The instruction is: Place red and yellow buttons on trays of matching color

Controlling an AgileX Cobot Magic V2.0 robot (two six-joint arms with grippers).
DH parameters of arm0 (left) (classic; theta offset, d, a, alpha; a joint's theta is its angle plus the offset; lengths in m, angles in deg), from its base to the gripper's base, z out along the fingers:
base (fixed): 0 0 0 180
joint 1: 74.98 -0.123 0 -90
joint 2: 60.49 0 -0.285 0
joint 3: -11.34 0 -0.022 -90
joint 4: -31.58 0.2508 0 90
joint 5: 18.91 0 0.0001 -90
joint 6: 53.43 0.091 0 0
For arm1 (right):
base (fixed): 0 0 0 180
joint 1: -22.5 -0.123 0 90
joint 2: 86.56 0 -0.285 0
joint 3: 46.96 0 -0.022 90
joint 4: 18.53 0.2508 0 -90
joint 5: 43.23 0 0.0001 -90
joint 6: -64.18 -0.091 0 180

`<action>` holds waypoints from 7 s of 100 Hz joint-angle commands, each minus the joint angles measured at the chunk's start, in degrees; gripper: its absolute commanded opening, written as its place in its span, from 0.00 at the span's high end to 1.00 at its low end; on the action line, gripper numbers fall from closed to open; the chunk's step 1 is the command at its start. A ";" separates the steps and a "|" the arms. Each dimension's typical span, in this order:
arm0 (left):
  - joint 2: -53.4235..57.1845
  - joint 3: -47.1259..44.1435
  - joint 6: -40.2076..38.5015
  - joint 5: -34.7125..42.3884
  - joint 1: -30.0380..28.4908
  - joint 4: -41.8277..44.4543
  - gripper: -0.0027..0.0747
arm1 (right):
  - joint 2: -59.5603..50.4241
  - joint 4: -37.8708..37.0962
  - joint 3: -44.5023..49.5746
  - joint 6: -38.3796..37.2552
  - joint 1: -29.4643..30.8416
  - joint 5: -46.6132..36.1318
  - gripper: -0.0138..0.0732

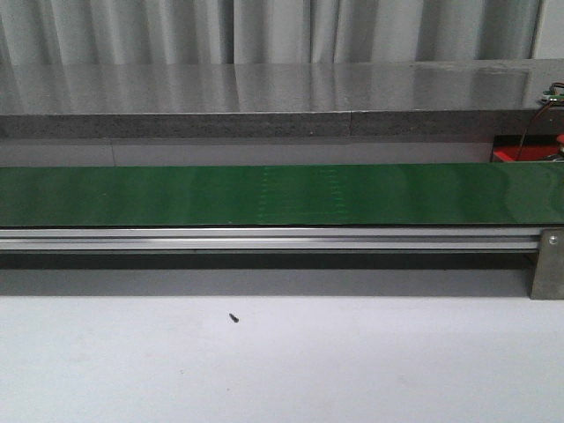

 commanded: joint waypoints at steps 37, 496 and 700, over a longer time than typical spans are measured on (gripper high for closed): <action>-11.60 7.71 0.04 3.19 -1.14 2.50 0.27 | -0.50 0.89 -1.59 0.03 -0.11 -3.60 0.92; 5.48 -15.41 0.23 2.59 11.86 -0.46 0.43 | -0.50 0.89 -1.59 0.03 -0.11 -3.60 0.92; 53.21 -47.07 18.05 6.47 25.79 -16.58 0.99 | 6.11 3.47 -4.38 -0.02 -0.11 14.33 0.73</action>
